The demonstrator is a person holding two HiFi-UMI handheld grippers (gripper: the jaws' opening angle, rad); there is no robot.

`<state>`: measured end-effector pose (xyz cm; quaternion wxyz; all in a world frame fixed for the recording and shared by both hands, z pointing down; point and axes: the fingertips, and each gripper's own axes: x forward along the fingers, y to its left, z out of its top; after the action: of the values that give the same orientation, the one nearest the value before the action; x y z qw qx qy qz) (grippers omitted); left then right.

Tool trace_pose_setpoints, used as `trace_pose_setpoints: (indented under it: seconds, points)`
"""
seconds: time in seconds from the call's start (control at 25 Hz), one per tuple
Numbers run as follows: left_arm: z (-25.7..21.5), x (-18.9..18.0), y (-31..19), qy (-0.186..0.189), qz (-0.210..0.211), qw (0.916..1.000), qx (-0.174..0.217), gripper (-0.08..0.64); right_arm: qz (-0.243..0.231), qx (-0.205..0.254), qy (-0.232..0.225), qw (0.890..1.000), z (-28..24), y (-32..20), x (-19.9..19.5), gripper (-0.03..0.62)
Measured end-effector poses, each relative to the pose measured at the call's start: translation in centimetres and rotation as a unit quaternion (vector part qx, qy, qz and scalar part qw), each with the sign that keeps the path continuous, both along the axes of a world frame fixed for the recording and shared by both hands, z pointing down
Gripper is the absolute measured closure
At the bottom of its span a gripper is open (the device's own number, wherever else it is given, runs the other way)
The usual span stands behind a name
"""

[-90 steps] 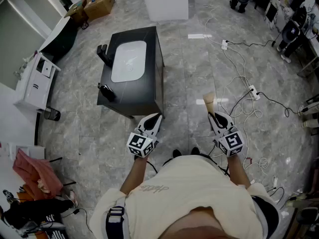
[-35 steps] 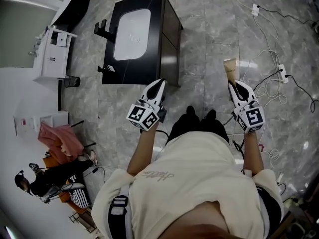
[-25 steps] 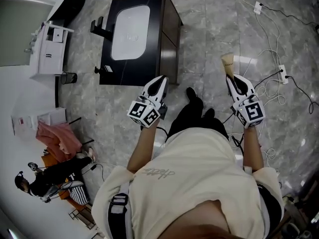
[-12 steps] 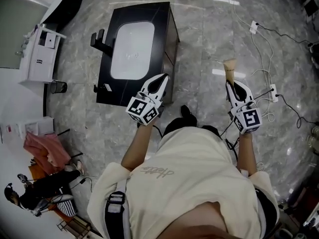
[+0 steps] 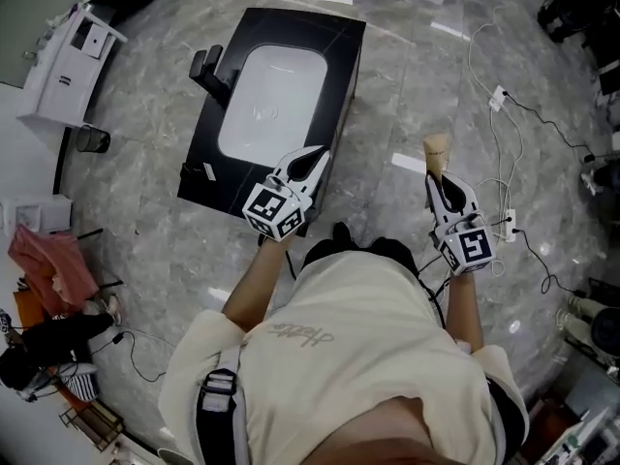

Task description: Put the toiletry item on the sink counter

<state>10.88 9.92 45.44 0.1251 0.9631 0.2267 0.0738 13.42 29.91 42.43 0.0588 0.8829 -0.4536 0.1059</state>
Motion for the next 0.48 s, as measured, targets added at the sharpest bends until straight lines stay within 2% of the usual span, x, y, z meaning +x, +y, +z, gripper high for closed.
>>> trace_pose_setpoints:
  seconds: [0.2, 0.32, 0.48]
  points:
    - [1.3, 0.3, -3.1, -0.011, -0.032, 0.9994, -0.003, 0.557, -0.049, -0.022, 0.007, 0.999, 0.2, -4.1, 1.9, 0.563]
    - [1.6, 0.6, -4.3, -0.012, -0.051, 0.9985, -0.017, 0.557, -0.074, -0.009, -0.009, 0.997, 0.9, -6.1, 3.6, 0.563]
    - [2.0, 1.5, -6.4, -0.020, -0.090, 0.9957, -0.009, 0.557, -0.114, 0.016, -0.033, 0.993, 1.8, -8.9, 6.4, 0.563]
